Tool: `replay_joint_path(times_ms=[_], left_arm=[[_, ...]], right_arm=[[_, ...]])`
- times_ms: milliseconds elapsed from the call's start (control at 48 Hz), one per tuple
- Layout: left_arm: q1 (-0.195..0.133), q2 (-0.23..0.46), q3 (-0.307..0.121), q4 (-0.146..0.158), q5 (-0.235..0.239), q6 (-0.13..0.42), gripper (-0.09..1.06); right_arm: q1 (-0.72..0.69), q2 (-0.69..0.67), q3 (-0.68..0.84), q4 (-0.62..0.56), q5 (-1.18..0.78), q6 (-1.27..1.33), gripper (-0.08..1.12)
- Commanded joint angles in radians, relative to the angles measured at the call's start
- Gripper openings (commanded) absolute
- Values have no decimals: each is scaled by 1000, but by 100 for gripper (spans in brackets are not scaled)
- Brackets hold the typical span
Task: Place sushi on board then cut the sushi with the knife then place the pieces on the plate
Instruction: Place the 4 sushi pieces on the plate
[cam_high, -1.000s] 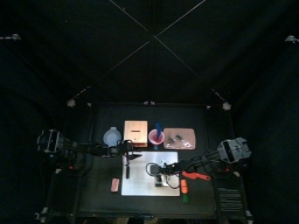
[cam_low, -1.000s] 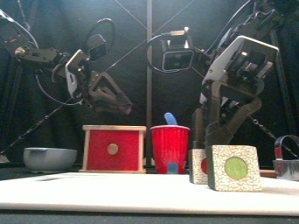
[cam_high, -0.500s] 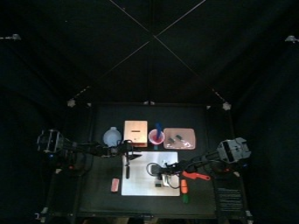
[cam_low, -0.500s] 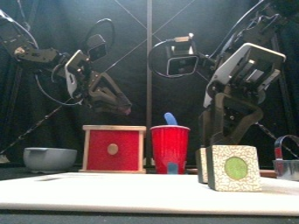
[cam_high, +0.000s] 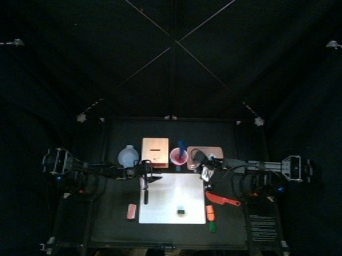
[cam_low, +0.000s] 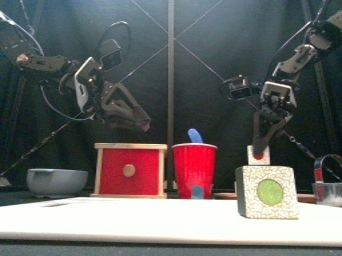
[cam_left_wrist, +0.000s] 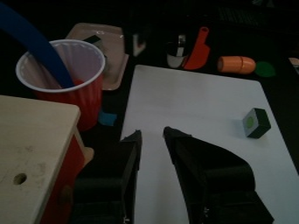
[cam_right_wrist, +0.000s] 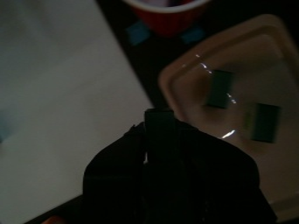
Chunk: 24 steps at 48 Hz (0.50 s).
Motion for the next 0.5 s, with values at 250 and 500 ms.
replay_joint_path(times_ms=[250,500], left_arm=[[3,-6,-11,0,-5,0,70],[3,-6,-11,0,-5,0,70]], right_arm=[[-147,46,26,-75,17,-2,58],[-149,103,57,-52,-38,0,64]])
